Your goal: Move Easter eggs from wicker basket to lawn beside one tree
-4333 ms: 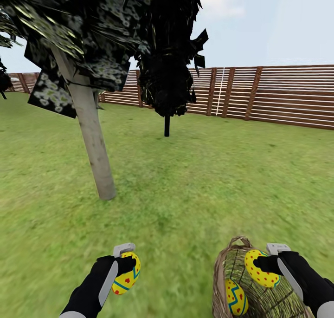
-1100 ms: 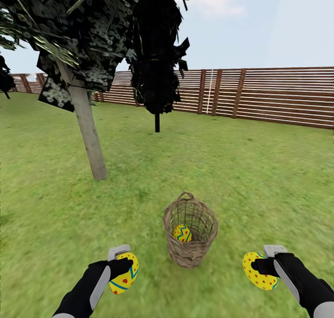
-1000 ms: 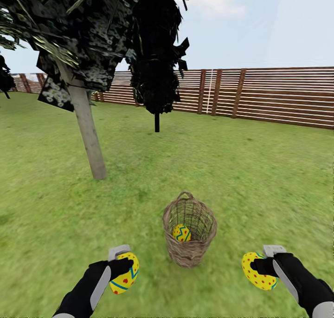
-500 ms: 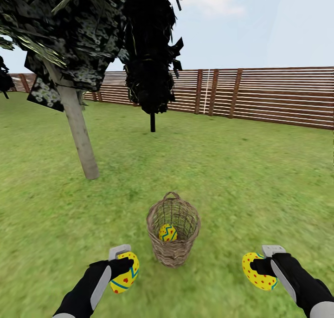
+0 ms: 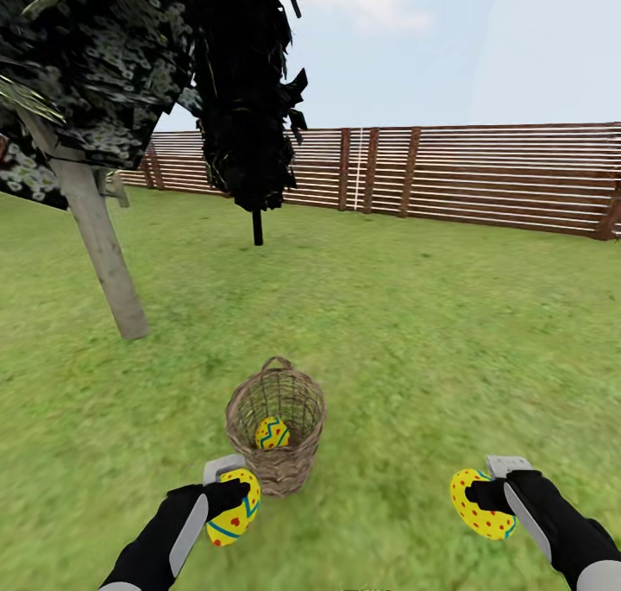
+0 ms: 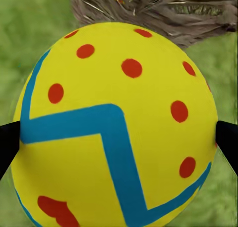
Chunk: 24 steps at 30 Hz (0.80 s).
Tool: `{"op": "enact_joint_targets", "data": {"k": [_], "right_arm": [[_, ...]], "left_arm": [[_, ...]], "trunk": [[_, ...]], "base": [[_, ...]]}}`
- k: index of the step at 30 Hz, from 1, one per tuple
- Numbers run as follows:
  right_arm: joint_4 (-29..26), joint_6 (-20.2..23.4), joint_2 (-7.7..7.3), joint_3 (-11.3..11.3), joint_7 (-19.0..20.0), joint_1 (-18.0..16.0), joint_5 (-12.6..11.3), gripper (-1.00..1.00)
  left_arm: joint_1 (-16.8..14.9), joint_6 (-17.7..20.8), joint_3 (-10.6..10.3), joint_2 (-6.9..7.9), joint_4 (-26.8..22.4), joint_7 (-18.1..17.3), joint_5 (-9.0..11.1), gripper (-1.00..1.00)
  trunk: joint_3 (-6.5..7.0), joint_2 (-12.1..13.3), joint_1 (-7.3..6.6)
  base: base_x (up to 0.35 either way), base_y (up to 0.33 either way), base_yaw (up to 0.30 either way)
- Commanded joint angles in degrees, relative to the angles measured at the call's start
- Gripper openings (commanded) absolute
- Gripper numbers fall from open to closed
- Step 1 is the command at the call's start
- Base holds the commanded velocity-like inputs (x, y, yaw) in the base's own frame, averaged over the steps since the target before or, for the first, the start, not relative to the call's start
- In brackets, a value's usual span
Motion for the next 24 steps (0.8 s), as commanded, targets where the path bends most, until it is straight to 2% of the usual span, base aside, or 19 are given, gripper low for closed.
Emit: {"op": "enact_joint_targets", "data": {"k": [1, 24], "right_arm": [[-0.02, 0.19, -0.06, 0.26, 0.0, -0.04, -0.21, -1.0], [1.73, 0.12, 0.02, 0.35, -0.09, -0.05, -0.19, -1.0]], "left_arm": [[0.0, 0.36, 0.18, -0.05, -0.13, 0.32, 0.6, -1.0], [0.0, 0.28, 0.09, -0.15, 0.02, 0.32, 0.52, -1.0]], "trunk": [[-0.06, -0.03, -0.01], [-0.06, -0.03, -0.01]], "base": [[0.0, -0.182, -0.296], [0.0, -0.281, -0.299]]}}
